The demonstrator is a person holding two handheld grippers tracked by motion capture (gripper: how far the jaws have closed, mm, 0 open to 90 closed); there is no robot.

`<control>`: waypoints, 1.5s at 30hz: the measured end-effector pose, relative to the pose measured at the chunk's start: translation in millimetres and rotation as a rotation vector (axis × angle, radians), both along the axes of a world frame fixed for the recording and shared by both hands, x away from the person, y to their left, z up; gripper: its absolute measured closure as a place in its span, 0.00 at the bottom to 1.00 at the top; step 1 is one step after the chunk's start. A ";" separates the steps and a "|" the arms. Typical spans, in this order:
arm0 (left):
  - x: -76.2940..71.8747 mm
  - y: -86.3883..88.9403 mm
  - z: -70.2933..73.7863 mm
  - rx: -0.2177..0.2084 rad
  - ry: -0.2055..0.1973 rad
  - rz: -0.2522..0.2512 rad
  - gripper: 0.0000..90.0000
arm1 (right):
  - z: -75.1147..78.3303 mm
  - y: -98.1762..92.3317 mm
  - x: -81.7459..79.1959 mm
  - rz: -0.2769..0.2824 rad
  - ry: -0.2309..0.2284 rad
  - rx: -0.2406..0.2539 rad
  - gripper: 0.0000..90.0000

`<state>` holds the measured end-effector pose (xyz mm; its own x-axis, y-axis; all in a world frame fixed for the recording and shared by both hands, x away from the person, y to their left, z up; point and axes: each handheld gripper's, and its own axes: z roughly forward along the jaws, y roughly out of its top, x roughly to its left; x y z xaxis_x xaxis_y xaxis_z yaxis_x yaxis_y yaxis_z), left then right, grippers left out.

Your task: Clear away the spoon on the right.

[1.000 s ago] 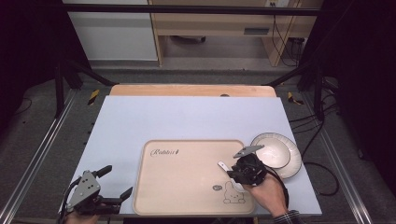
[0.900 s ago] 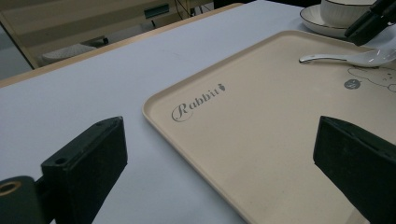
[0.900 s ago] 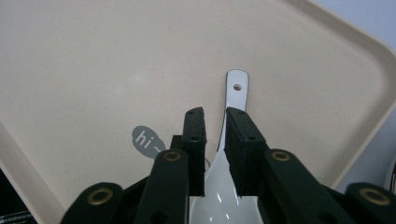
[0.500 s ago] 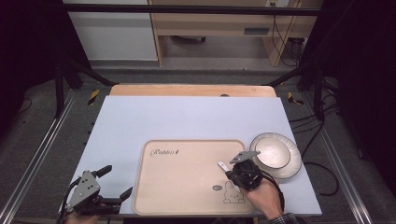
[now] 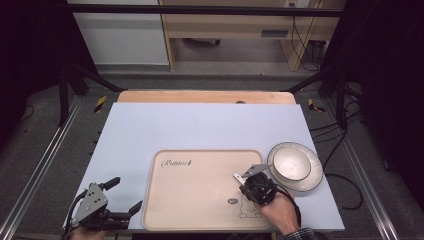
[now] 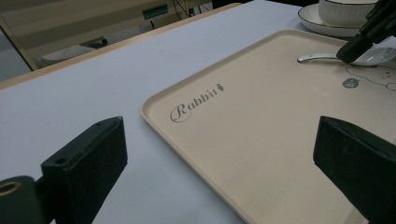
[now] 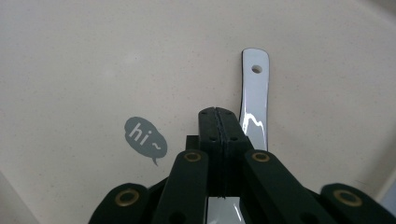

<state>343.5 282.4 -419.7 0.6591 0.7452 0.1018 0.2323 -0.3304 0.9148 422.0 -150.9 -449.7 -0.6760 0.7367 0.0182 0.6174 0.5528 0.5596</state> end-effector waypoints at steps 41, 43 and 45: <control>-0.3 -0.3 0.1 0.008 -0.001 0.001 0.03 | -0.9 -15.3 10.2 -0.068 -0.027 0.003 0.91; -0.2 -0.4 0.0 0.008 0.000 0.001 0.03 | 0.2 -15.6 9.0 -0.060 -0.041 0.003 0.89; -0.2 -0.4 -0.1 0.007 0.000 0.001 0.03 | 1.4 -15.9 8.0 -0.052 -0.052 0.001 0.87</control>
